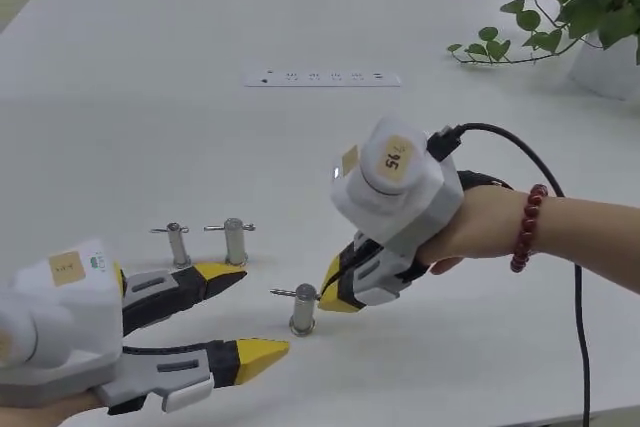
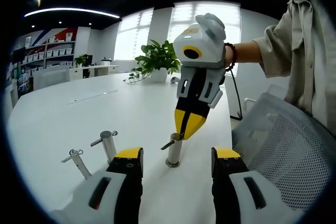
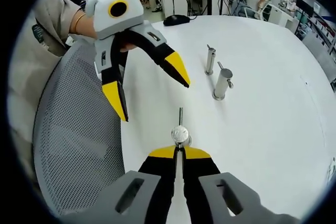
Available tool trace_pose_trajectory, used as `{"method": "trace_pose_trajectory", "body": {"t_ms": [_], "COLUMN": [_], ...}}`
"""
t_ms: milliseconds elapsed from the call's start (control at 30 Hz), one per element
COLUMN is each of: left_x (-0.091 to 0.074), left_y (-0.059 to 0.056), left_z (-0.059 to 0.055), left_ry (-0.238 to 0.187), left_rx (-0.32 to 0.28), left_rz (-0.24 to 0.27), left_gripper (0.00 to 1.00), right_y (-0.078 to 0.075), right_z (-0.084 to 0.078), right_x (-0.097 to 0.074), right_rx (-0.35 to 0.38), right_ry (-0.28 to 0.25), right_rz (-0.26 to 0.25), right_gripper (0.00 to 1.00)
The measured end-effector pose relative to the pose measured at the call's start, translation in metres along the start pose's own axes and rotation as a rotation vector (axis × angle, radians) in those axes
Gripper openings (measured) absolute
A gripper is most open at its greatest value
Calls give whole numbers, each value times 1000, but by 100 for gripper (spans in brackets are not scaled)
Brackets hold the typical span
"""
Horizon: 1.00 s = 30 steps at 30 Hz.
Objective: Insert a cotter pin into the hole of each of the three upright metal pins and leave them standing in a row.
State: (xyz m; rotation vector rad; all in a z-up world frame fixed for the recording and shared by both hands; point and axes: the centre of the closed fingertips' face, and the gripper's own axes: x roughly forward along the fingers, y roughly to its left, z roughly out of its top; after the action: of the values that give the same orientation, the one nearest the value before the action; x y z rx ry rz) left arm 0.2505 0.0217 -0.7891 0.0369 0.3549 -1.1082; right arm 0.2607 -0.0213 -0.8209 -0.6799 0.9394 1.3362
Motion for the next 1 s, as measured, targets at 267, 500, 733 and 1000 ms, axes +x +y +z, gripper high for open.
{"method": "trace_pose_trajectory", "body": {"t_ms": [267, 500, 733, 1000], "left_x": [-2, -3, -7, -13], "left_y": [4, 6, 6, 7], "left_z": [1, 1, 2, 2], "left_ry": [-8, -11, -21, -23], "left_rx": [-2, -4, -8, -16], "left_rz": [12, 18, 31, 48], "left_gripper": [52, 52, 52, 53], "right_y": [-1, -1, 3, 3], "right_z": [0, 4, 10, 14], "right_x": [2, 2, 3, 5], "right_rx": [-6, 1, 11, 20], "right_ry": [1, -24, -58, -95], "right_rz": [4, 1, 6, -14], "right_gripper": [7, 17, 21, 22]}}
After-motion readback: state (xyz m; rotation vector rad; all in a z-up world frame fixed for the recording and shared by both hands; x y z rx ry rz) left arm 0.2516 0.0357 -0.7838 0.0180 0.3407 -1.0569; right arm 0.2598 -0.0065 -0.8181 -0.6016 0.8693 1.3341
